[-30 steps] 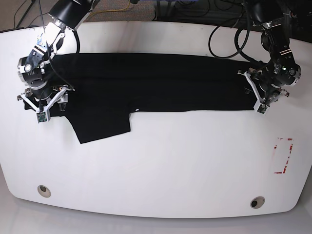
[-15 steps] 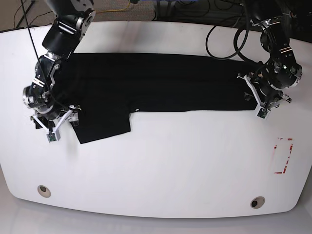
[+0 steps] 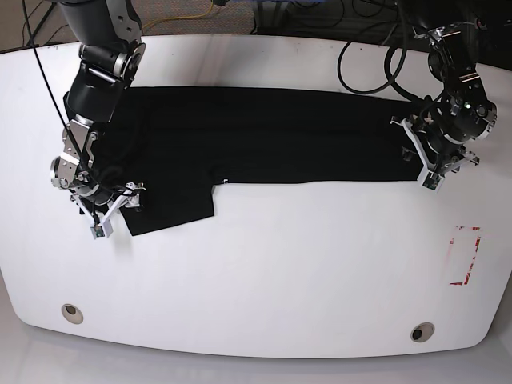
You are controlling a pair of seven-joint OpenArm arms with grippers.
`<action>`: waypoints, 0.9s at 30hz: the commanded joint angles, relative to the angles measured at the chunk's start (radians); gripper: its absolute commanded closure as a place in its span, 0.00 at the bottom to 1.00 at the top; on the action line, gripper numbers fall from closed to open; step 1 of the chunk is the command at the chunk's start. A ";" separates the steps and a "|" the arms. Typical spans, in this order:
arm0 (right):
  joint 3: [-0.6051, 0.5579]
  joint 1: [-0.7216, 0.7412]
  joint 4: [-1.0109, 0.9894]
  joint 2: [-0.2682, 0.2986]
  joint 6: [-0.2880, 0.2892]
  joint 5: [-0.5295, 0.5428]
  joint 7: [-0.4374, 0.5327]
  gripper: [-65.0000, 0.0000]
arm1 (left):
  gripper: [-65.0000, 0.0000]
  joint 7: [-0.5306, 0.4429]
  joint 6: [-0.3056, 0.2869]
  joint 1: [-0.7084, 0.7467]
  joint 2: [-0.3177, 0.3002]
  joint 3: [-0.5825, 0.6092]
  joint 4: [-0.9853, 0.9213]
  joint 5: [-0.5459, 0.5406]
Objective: Layout the t-shirt on the table in an organized manner, then fold the t-shirt properly
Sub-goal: 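Pull the shirt end with the right gripper to straighten the band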
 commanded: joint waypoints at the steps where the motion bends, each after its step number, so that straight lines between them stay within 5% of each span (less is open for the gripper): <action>1: -0.001 0.029 0.014 0.008 0.002 0.007 0.014 0.27 | 0.57 -0.013 -0.001 -0.007 -0.011 -0.003 0.018 -0.006; 17: -0.067 0.015 0.016 -0.030 0.002 0.009 0.017 0.31 | 0.58 -0.013 -0.001 -0.005 -0.011 -0.003 0.018 -0.005; 27: -0.069 0.037 0.014 -0.028 0.002 0.009 0.017 0.87 | 0.58 -0.013 -0.001 -0.005 -0.011 -0.003 0.013 0.000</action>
